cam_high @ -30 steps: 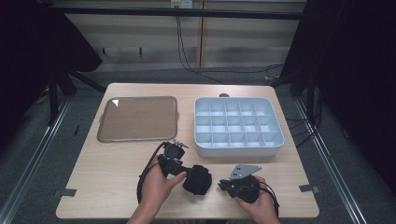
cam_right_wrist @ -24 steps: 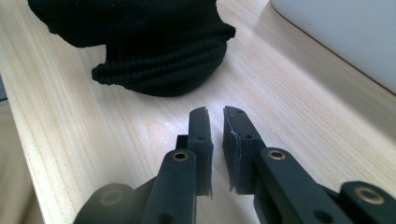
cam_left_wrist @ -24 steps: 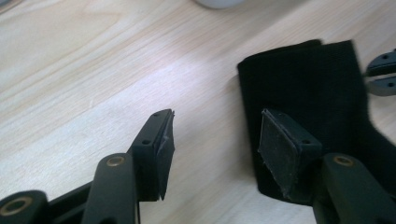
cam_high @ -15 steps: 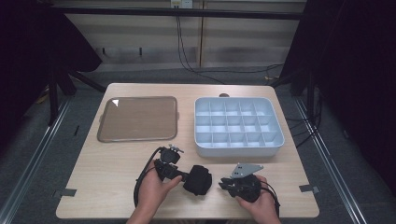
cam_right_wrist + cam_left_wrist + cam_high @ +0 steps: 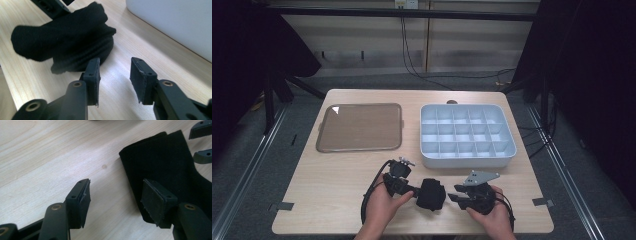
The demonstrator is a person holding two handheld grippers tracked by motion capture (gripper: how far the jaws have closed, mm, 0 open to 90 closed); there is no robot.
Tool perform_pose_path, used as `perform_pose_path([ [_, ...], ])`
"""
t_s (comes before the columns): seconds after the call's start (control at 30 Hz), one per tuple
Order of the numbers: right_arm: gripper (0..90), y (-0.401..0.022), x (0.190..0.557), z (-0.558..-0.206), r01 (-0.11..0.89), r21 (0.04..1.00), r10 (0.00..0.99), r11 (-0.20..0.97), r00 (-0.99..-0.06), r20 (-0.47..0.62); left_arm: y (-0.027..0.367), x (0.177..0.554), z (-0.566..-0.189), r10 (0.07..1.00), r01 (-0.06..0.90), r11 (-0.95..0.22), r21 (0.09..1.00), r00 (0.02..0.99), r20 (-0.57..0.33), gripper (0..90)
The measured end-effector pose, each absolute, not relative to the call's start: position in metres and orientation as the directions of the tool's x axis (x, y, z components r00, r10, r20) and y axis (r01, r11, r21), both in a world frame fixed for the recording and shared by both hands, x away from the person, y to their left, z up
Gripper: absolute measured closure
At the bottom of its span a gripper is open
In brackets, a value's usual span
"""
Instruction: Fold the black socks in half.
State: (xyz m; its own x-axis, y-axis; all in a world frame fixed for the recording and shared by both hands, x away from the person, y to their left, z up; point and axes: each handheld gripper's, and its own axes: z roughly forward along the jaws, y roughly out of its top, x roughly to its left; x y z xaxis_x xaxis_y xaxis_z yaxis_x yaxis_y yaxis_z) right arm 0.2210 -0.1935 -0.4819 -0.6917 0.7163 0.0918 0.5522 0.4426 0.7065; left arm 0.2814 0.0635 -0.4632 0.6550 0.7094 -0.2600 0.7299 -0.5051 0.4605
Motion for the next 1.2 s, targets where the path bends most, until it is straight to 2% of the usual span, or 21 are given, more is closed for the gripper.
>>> perform_pose_path([
  [0.47,44.6,-0.192,0.222,-0.47,0.56,0.709,0.74,0.429,-0.668,0.08,0.046,0.273,-0.458,0.682,0.712,-0.51,0.483,0.677,-0.276,38.0],
  [1.2,38.6,-0.189,0.225,-0.452,0.543,0.744,0.755,0.389,-0.651,0.081,0.032,0.271,-0.457,0.661,0.697,-0.525,0.488,0.695,-0.282,37.1],
])
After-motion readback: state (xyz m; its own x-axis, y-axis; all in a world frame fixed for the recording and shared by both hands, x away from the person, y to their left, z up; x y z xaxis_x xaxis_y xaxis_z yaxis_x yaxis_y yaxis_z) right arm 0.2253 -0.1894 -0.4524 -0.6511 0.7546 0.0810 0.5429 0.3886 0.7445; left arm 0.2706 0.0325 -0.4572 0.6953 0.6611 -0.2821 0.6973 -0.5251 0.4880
